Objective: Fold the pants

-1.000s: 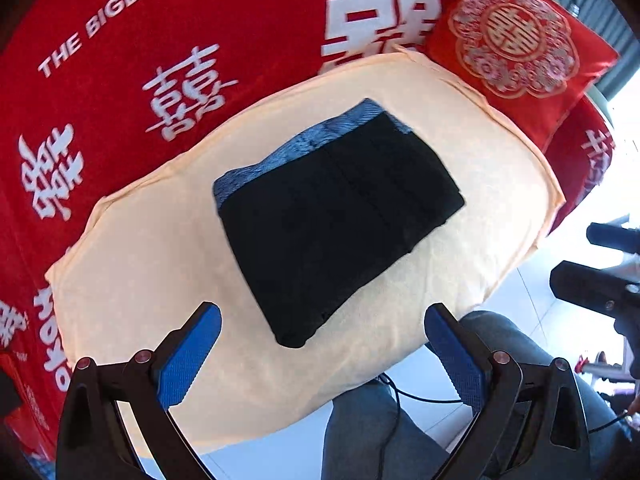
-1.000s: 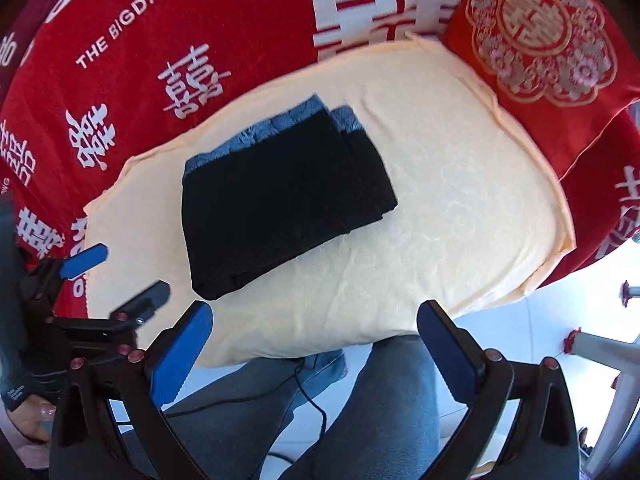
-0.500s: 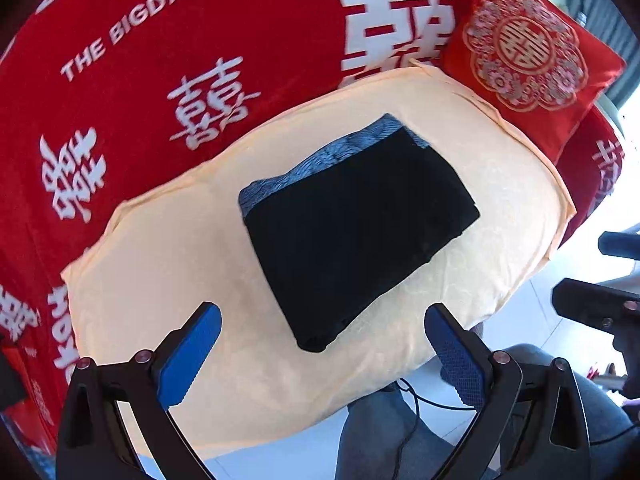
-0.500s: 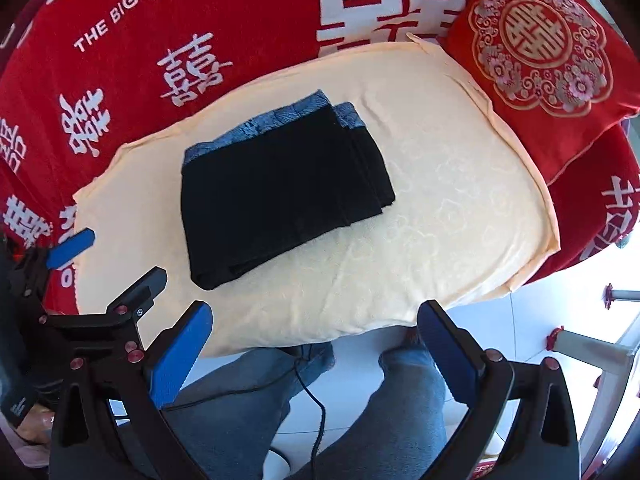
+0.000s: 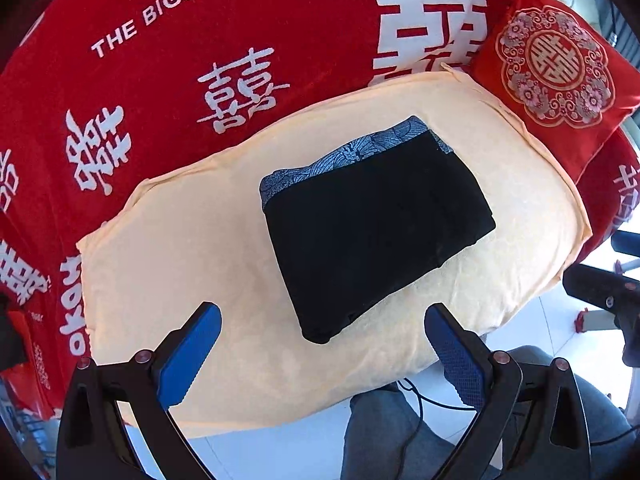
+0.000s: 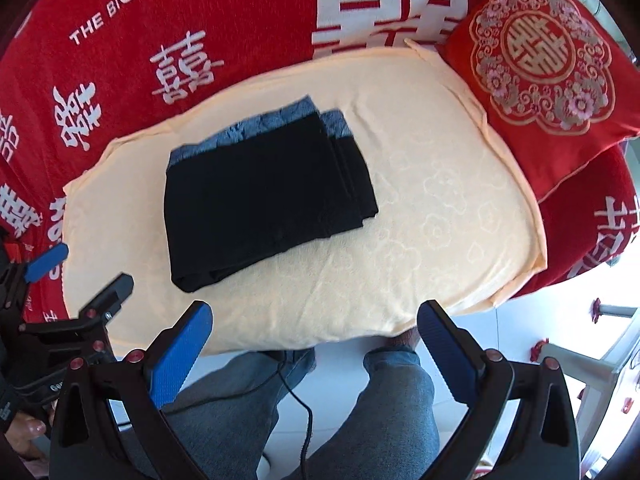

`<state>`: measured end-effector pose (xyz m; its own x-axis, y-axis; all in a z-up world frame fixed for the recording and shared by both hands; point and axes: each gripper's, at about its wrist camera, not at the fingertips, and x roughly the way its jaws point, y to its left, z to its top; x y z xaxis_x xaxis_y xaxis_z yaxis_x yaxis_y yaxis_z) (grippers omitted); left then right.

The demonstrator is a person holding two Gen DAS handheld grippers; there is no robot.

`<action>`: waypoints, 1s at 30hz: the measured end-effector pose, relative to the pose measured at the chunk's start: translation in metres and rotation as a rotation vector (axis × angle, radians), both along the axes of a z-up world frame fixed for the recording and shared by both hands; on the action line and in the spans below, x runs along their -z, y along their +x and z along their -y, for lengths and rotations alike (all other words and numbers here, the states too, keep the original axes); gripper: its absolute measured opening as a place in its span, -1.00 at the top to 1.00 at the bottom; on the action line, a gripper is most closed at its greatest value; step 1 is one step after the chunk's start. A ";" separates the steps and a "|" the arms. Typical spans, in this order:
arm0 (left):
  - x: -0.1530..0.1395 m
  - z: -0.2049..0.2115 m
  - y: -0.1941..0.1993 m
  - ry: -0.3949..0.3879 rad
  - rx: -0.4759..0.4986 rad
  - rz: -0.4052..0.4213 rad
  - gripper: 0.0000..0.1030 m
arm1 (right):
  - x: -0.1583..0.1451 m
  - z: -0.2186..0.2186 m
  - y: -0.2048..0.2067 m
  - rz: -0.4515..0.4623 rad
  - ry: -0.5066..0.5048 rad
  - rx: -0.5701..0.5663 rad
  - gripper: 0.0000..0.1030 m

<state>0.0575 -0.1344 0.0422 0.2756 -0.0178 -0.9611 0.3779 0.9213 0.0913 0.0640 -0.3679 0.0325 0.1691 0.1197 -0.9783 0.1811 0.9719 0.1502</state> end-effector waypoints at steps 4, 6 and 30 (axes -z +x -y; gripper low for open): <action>0.001 0.003 -0.006 0.025 -0.069 -0.006 -0.98 | 0.005 0.005 0.008 -0.012 -0.009 -0.056 -0.99; -0.003 0.003 -0.009 0.035 -0.114 0.008 -0.98 | 0.004 0.009 0.013 -0.009 0.003 -0.080 -0.99; -0.010 0.013 -0.013 0.090 -0.224 -0.028 -0.98 | -0.005 0.006 0.037 0.030 -0.035 -0.296 -0.99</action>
